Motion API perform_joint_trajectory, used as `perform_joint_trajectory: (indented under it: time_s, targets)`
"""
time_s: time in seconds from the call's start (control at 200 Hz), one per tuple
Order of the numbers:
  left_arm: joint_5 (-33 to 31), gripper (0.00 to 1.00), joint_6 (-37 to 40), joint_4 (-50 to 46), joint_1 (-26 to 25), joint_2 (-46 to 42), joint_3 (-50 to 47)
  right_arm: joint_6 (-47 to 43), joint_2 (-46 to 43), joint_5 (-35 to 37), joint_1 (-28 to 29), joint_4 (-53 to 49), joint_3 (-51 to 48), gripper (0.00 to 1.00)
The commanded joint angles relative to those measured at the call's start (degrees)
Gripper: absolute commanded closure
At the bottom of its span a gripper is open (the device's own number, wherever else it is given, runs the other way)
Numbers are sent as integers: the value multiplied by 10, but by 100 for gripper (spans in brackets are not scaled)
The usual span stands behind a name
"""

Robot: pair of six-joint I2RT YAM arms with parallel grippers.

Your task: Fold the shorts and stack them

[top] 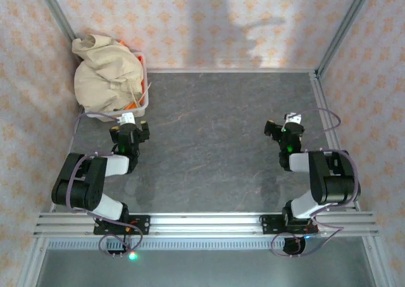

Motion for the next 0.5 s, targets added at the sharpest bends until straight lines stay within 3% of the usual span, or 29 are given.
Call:
perform_joint_trajectory:
  time_s: [0.0,0.495]
  targets:
    - [6,0,14,5,5,-3,11,-6,-1,0,-3,2,11,1]
    - [7,0,14,4,6,-3,12,-5,0,-1,-3,1,13,1]
